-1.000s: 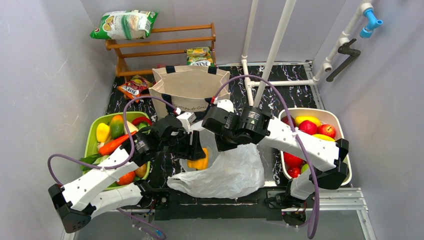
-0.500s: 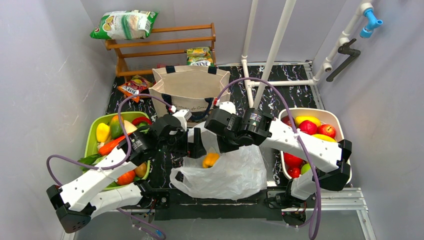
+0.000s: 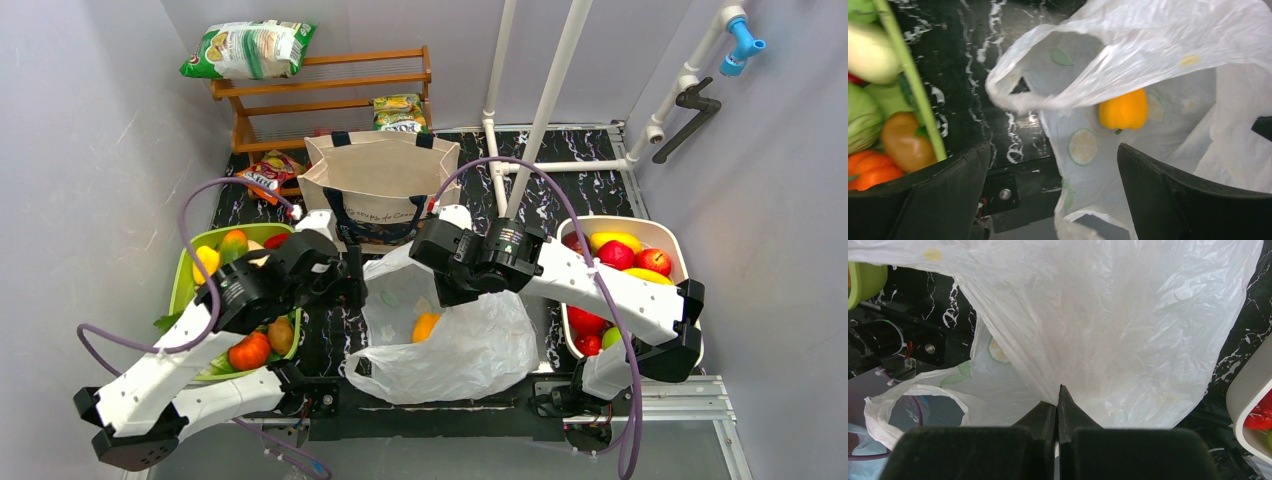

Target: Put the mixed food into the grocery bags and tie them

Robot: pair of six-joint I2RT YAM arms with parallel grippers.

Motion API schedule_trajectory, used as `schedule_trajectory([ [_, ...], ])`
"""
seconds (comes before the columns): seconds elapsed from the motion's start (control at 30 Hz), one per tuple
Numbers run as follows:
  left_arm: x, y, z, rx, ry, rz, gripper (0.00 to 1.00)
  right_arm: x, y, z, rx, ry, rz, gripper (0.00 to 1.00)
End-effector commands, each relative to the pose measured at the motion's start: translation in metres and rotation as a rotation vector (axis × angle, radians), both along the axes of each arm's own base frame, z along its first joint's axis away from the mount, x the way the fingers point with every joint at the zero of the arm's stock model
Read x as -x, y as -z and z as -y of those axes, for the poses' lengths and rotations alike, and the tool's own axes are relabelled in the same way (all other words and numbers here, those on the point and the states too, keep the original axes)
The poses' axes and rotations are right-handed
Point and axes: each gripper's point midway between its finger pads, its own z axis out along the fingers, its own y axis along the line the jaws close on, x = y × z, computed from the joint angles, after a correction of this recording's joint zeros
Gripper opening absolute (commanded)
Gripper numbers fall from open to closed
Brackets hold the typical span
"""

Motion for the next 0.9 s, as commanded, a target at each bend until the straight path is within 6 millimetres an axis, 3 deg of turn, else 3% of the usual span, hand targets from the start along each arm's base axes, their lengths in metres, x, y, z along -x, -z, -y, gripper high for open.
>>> schedule_trajectory([
  [0.0, 0.006, -0.012, -0.048, -0.105, -0.117, 0.056, 0.98, -0.001, -0.007, 0.001, -0.041, 0.008, 0.014, 0.01],
  [0.23, 0.015, -0.011, -0.092, -0.242, -0.241, 0.058, 0.98, 0.000, -0.004, -0.001, -0.041, 0.003, 0.006, 0.01],
  [0.43, 0.009, -0.008, -0.118, -0.352, -0.348, 0.031, 0.98, 0.001, -0.002, 0.000, -0.036, -0.001, 0.002, 0.01],
  [0.87, -0.042, 0.025, -0.121, -0.334, -0.428, -0.121, 0.93, 0.003, 0.001, 0.009, -0.029, -0.001, 0.001, 0.01],
])
